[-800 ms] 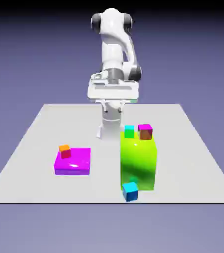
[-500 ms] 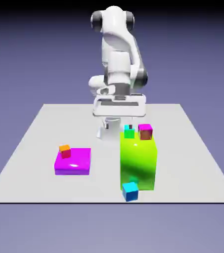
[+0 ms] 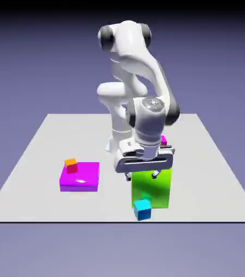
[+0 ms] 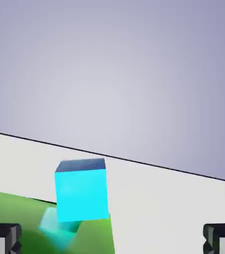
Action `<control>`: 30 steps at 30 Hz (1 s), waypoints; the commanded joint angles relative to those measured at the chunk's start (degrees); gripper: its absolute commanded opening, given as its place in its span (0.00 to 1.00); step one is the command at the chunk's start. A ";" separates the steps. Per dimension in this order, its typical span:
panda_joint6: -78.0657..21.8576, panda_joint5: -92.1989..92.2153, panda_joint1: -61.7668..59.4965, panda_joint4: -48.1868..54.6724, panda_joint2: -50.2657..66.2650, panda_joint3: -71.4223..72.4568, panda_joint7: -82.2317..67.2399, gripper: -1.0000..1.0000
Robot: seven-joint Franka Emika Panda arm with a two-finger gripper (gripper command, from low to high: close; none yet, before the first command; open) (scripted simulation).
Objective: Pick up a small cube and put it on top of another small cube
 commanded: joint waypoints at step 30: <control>-29.24 0.50 1.73 19.85 13.21 5.42 -4.23 0.00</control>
